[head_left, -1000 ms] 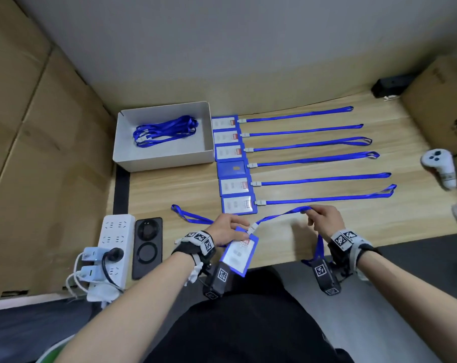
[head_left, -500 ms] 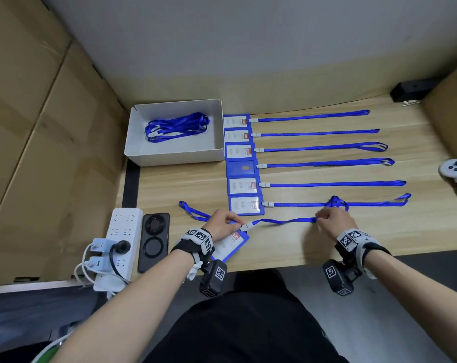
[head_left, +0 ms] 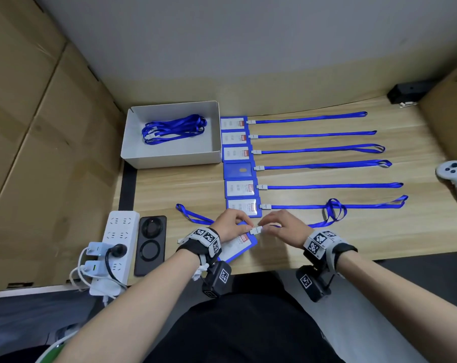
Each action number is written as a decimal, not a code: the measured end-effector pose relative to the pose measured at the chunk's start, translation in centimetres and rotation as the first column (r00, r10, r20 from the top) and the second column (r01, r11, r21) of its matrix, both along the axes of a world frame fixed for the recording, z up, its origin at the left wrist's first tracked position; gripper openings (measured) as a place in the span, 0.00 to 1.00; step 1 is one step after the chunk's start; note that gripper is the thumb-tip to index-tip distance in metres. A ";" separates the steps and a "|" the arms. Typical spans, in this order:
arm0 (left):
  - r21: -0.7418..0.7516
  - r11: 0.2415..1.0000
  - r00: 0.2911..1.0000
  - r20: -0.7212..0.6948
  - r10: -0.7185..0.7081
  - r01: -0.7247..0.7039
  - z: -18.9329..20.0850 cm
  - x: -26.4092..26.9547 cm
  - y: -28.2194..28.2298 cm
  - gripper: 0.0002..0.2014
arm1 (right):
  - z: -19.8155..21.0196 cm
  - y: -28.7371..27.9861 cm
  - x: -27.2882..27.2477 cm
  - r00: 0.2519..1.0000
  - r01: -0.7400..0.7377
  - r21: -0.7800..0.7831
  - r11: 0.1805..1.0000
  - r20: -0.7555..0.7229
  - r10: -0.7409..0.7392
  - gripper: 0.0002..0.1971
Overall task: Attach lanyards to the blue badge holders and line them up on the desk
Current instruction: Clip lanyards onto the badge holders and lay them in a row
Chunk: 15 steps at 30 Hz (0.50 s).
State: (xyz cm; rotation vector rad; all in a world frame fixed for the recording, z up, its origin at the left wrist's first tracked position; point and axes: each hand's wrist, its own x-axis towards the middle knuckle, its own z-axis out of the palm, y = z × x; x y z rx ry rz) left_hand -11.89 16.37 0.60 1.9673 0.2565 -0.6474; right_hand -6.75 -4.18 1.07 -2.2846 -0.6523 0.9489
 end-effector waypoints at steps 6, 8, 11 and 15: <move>0.003 1.000 1.000 -0.021 -0.017 0.017 0.5 0.2 0.2 0.05 | 0.0 0.8 -0.2 0.965 0.165 0.060 0.984 -0.215 -0.149 0.14; -0.021 1.000 0.999 -0.037 -0.013 0.012 0.5 0.4 0.1 0.06 | 0.3 0.9 0.0 0.952 0.242 0.080 0.967 -0.214 -0.220 0.13; -0.094 0.994 0.998 -0.029 0.048 -0.050 0.6 0.5 -0.3 0.01 | 0.3 1.1 0.4 0.930 0.328 0.099 0.939 -0.206 -0.303 0.12; -0.116 0.985 0.990 0.042 0.134 -0.128 0.5 0.7 -0.3 0.02 | 0.4 1.5 0.8 0.904 0.410 0.129 0.903 -0.189 -0.383 0.14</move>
